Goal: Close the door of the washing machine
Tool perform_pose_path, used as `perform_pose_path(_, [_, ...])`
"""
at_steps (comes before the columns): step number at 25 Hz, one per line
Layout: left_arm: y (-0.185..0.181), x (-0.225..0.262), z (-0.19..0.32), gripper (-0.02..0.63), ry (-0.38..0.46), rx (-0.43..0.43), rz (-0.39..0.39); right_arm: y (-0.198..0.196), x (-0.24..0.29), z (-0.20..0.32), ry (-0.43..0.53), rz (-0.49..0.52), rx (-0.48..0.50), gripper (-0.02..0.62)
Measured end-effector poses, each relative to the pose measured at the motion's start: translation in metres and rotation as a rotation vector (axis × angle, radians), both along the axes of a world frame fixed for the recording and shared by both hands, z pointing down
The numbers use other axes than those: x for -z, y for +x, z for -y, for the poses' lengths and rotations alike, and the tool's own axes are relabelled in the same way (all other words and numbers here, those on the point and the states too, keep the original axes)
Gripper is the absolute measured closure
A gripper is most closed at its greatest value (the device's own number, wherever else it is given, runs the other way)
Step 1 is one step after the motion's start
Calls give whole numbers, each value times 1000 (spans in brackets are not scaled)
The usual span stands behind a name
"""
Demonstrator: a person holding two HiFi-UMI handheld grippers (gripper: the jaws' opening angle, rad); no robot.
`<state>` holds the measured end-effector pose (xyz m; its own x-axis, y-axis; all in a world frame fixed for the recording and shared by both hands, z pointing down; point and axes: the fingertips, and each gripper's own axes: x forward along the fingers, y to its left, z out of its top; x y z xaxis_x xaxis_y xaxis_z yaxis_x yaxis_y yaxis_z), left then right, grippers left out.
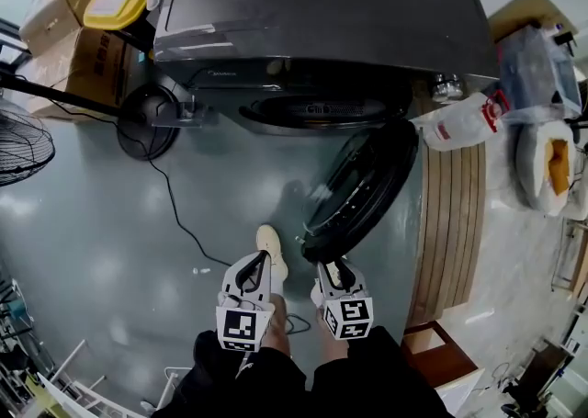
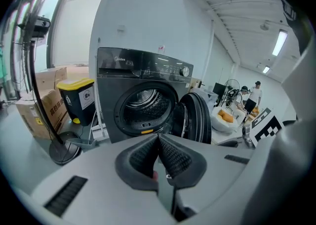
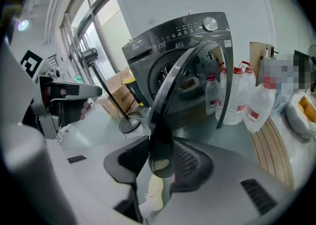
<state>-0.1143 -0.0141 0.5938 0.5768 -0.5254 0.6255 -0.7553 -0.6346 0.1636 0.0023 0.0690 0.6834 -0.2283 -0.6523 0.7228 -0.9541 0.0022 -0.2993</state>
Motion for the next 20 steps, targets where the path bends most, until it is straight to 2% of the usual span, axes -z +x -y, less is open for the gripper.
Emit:
perform_pose_path(15, [-50, 1, 49, 583, -11, 14, -5, -49, 2, 67, 8, 15, -12, 439])
perform_pose_path(20, [-72, 3, 67, 583, -3, 39, -7, -63, 2, 86, 8, -4, 16, 439])
